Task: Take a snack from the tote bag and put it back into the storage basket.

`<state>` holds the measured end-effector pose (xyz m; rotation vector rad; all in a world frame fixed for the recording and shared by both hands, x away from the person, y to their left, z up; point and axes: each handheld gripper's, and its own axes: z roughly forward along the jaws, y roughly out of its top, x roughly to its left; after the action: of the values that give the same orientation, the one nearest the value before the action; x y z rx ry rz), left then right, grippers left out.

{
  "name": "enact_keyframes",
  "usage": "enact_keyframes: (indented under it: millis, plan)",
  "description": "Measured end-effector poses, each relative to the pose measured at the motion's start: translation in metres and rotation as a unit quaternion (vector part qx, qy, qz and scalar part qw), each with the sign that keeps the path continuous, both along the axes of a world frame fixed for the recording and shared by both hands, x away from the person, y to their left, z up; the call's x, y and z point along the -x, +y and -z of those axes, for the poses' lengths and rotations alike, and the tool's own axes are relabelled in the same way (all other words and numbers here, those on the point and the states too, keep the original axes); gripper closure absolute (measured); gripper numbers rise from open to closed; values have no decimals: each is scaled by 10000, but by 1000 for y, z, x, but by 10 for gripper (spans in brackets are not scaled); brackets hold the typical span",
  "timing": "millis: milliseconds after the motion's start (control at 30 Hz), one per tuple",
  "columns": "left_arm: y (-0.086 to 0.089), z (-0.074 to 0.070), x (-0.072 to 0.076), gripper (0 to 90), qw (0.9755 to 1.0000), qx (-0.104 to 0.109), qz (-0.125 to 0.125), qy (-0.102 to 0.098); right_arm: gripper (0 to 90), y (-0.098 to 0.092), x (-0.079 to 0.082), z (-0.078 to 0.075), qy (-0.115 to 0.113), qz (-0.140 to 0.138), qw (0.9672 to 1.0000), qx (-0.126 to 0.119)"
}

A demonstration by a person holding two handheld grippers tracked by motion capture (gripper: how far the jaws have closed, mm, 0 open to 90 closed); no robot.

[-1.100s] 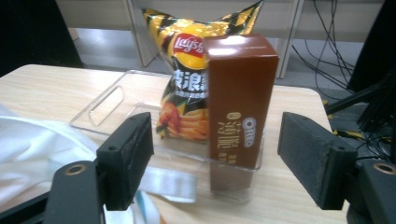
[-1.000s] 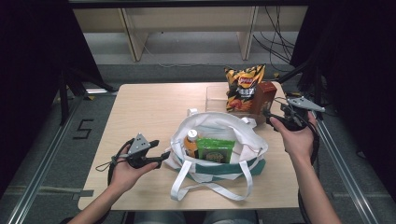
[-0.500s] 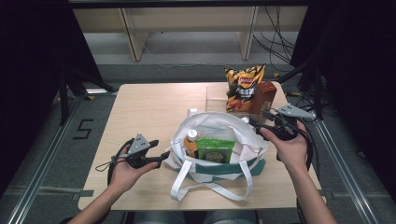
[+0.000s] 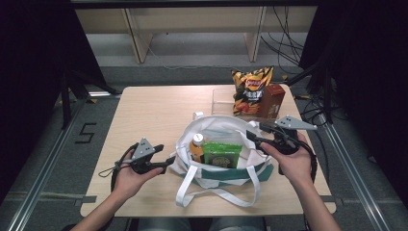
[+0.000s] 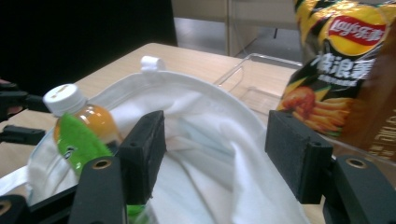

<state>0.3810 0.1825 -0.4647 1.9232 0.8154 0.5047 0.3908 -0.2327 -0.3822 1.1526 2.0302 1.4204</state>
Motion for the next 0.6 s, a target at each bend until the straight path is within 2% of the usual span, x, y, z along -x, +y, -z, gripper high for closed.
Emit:
enact_keyframes:
  millis: [67, 133, 167, 233, 300, 333, 367, 400, 433, 533, 567, 600]
  plan:
    - [0, 0, 0, 350, 10000, 1, 1, 0, 387, 5, 5, 2, 100, -90, 9999, -49]
    - [0, 0, 0, 350, 10000, -8, 3, 9, 387, 5, 4, 4, 30, -177, 9998, 41]
    - [0, 0, 0, 350, 10000, -24, 22, 5, 387, 9, 8, 7, 191, -208, 9996, -82]
    - [0, 0, 0, 350, 10000, -26, 38, -3, 386, 11, 7, 8, 166, -263, 9995, -72]
    - [0, 0, -1, 350, 10000, -16, 68, -2, 385, 14, 8, 10, 245, -309, 9992, -85]
    - [0, 1, 0, 350, 10000, -8, 68, -1, 384, 15, 6, 13, 117, -345, 9993, -12]
    - [0, 0, 0, 350, 10000, -13, 41, 0, 383, 18, 9, 13, 299, -317, 9990, -120]
    - [0, 0, 0, 350, 10000, 0, 23, 10, 383, 19, 9, 14, 359, -400, 9985, -107]
    - [0, 0, 0, 350, 10000, 3, 23, 4, 382, 21, 7, 16, 221, -477, 9986, -43]
    - [0, 0, 0, 350, 10000, -1, 19, -5, 381, 25, 10, 16, 294, -448, 9985, -68]
    - [1, 0, -1, 350, 10000, 6, 35, -6, 381, 26, 9, 17, 227, -533, 9983, 72]
    - [1, 0, -1, 350, 10000, 9, 47, -3, 381, 26, 9, 17, 227, -533, 9983, 72]
